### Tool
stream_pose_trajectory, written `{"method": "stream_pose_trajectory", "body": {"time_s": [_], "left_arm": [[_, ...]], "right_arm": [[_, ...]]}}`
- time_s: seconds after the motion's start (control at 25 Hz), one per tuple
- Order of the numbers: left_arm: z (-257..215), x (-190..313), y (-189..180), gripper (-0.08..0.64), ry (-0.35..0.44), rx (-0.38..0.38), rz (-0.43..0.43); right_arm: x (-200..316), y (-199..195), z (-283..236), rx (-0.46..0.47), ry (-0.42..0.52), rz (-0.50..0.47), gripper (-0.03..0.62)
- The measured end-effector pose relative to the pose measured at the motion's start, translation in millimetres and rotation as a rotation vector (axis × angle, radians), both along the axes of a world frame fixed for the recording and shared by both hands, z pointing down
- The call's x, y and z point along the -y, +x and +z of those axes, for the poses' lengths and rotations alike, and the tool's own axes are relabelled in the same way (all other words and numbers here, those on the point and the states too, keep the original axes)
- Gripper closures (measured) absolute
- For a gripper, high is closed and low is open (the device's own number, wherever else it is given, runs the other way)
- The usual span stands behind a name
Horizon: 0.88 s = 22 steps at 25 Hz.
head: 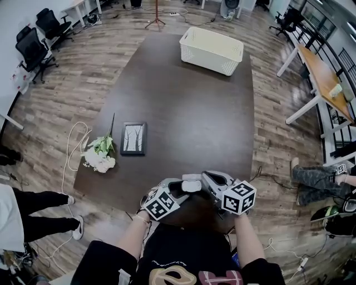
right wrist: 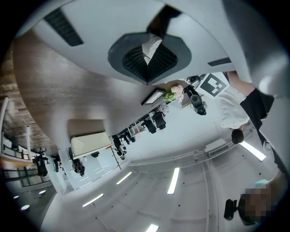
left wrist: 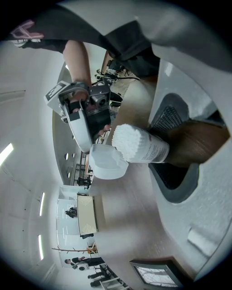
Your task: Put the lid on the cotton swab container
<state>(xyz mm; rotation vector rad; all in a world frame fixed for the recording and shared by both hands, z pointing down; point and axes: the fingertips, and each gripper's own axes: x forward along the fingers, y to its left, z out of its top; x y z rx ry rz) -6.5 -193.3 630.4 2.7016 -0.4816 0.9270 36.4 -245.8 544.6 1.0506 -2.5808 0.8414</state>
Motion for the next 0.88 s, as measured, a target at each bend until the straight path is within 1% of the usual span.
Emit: {"method": "stream_pose_trajectory", "body": {"time_s": [0.16,0.2,0.32,0.4,0.52,0.6,0.68,0.8,0.88], "left_arm": [[4.5,-1.7,-2.6,0.347,-0.012,0.012,-0.005],[4.7,-1.2,-3.0,0.347,-0.012,0.014,-0.006],[2.6,-0.1,-1.7,0.347,-0.005,0.011,-0.005],[2.4,-0.6,-1.4,0.347,-0.007,0.012,-0.006],[2.7,0.2,-1.2,0.347,-0.006,0.009,-0.013],[2.0,0.9,-1.0,0.347,-0.002,0.004,-0.017],[1.6,0.8,-2.2,0.347,-0.005,0.004,-0.026],[1.8,-0.2,-2.6,0.347,-0.017,0.01,-0.037],[1.2,-0.3,-1.7,0.347,-0.012,0.011,-0.037]], "right_arm": [[17.2,5.0,-1.4,-0.029,0.024,0.04,0.584],[21.9,3.0,-1.7,-0.033,0.02,0.036,0.584],[22.7,-7.8,1.9,-0.081,-0.001,-0.036,0.584],[17.1,-12.9,2.3,-0.082,-0.018,-0.08,0.584],[10.6,-13.9,-0.1,-0.052,-0.036,-0.102,0.584],[6.0,-14.1,-1.1,-0.05,-0.043,-0.113,0.584],[-1.6,-16.0,1.3,-0.075,-0.051,-0.137,0.584],[-17.0,-18.8,11.6,-0.138,-0.058,-0.189,0.584],[-23.5,-18.7,15.7,-0.14,-0.067,-0.194,0.584]]}}
